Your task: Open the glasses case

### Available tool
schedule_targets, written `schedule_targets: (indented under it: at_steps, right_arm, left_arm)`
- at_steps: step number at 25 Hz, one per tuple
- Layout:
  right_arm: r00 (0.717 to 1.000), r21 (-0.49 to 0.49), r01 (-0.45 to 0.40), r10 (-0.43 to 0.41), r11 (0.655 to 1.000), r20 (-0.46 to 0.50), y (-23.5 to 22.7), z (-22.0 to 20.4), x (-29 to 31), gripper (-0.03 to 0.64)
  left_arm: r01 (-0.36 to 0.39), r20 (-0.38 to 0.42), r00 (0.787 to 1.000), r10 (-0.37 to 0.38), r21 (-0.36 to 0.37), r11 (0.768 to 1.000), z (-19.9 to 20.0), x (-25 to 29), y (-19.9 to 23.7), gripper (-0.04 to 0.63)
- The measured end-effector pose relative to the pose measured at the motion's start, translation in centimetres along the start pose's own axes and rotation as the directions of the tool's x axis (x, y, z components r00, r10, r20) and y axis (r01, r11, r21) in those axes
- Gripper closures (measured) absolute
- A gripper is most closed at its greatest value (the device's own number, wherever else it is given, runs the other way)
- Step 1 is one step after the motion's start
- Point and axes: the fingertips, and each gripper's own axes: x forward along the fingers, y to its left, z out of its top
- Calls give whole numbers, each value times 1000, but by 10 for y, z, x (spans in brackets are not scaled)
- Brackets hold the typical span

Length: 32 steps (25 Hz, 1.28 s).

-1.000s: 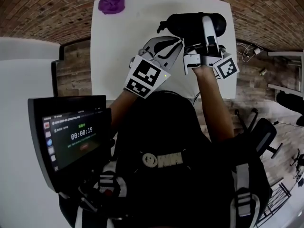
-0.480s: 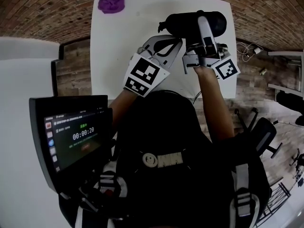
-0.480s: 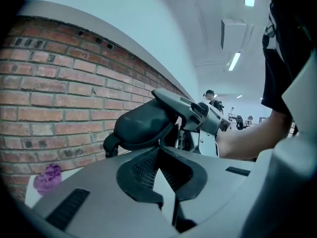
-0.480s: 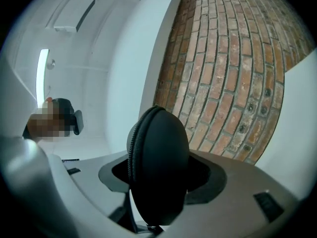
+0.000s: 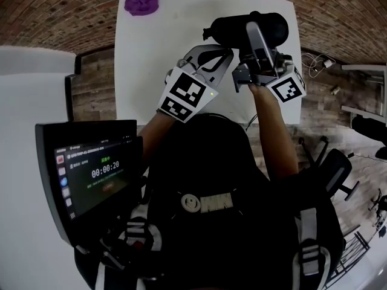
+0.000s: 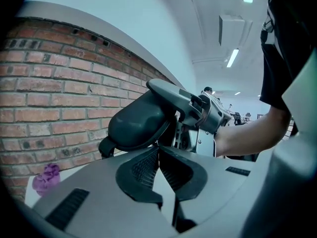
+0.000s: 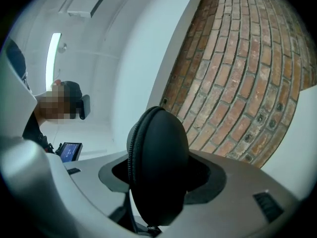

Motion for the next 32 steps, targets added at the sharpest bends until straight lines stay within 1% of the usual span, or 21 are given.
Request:
schedule_targets:
  at_steps: [3, 5, 7, 9, 10, 13, 16, 20, 22, 24, 27, 29, 32]
  right_arm:
    - [1000, -5, -9, 9, 1000, 11, 1, 1, 0, 364]
    - [1000, -8, -20, 20, 1000, 17, 3, 1, 0, 364]
    - [999, -38, -34, 35, 999, 6, 7, 0, 1, 364]
    - [999, -66, -46, 46, 997, -6, 11, -1, 2, 364]
    - [999, -72, -50, 49, 996, -11, 12, -1, 3, 364]
    - [998, -41, -56, 55, 998, -26, 11, 1, 3, 364]
    - [996, -11, -59, 58, 998, -66, 9, 3, 3, 365]
    - [988, 41, -81, 86, 996, -127, 9, 8, -3, 371]
    - [980, 89, -98, 112, 991, -167, 10, 8, -6, 371]
    - [967, 122, -107, 131, 987, -220, 12, 3, -8, 371]
    - [933, 147, -113, 156, 983, -323, 16, -11, -10, 373]
    - [910, 171, -109, 168, 979, -378, 17, -18, -10, 374]
    - [873, 209, -85, 174, 974, -455, 14, -27, -11, 377]
  left_arm:
    - [17, 13, 1000, -16, -18, 1000, 2, 0, -2, 574]
    - [22, 24, 999, -21, -49, 999, 4, 0, -2, 555]
    - [30, 29, 999, -27, -94, 995, 4, 0, -1, 555]
    - [19, 35, 999, -15, -130, 991, 4, -2, 2, 557]
    - [11, 41, 999, -5, -140, 990, 4, -2, 4, 591]
    - [8, 51, 999, -1, -136, 991, 7, -4, 5, 592]
    - [9, 38, 999, -5, -118, 993, 4, -6, 7, 592]
    - [-21, 25, 999, 24, -106, 994, -2, -14, 19, 592]
    - [-35, 26, 999, 37, -78, 996, -1, -17, 26, 592]
    - [-47, 16, 999, 48, -16, 999, -2, -19, 30, 592]
    - [-54, -8, 998, 55, 64, 997, -7, -21, 34, 592]
    - [-53, -25, 998, 57, 131, 990, -8, -23, 34, 592]
    - [-32, -53, 998, 45, 232, 972, -12, -23, 31, 592]
